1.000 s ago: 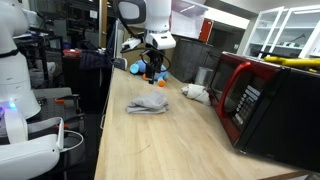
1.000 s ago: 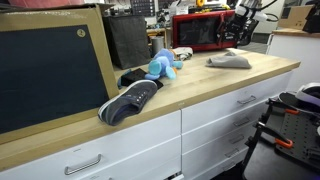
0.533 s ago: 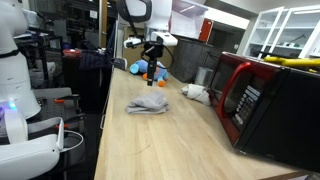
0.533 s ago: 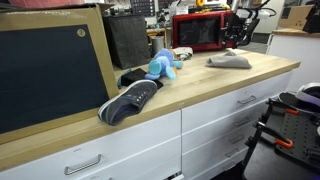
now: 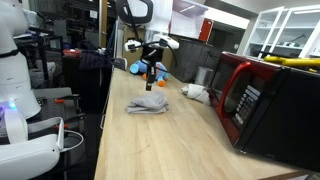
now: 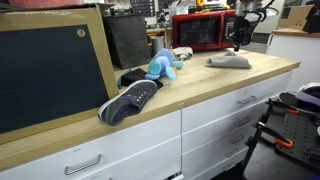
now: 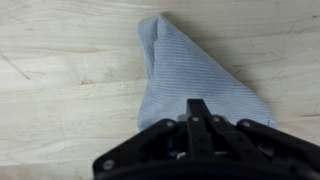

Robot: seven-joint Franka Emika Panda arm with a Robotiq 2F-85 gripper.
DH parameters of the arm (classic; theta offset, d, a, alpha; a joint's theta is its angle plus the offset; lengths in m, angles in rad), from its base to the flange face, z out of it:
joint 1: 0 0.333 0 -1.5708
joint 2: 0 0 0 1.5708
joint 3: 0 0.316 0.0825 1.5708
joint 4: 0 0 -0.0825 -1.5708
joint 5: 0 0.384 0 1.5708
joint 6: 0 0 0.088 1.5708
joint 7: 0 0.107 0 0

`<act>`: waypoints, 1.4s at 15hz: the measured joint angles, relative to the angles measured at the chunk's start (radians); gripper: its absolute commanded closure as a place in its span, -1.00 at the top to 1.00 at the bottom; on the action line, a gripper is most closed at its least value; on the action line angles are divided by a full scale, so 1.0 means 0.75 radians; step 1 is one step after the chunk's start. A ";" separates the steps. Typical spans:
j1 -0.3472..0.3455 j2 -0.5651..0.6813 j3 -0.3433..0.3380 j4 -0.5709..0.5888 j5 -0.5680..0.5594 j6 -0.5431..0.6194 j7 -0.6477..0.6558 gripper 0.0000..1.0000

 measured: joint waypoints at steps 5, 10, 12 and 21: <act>-0.003 0.054 -0.008 -0.062 -0.115 0.014 -0.027 -1.00; -0.004 0.125 -0.009 -0.080 -0.243 0.053 -0.014 -1.00; -0.004 0.137 -0.014 -0.080 -0.290 0.072 -0.012 -1.00; -0.009 0.097 -0.023 -0.061 -0.147 0.080 -0.115 -1.00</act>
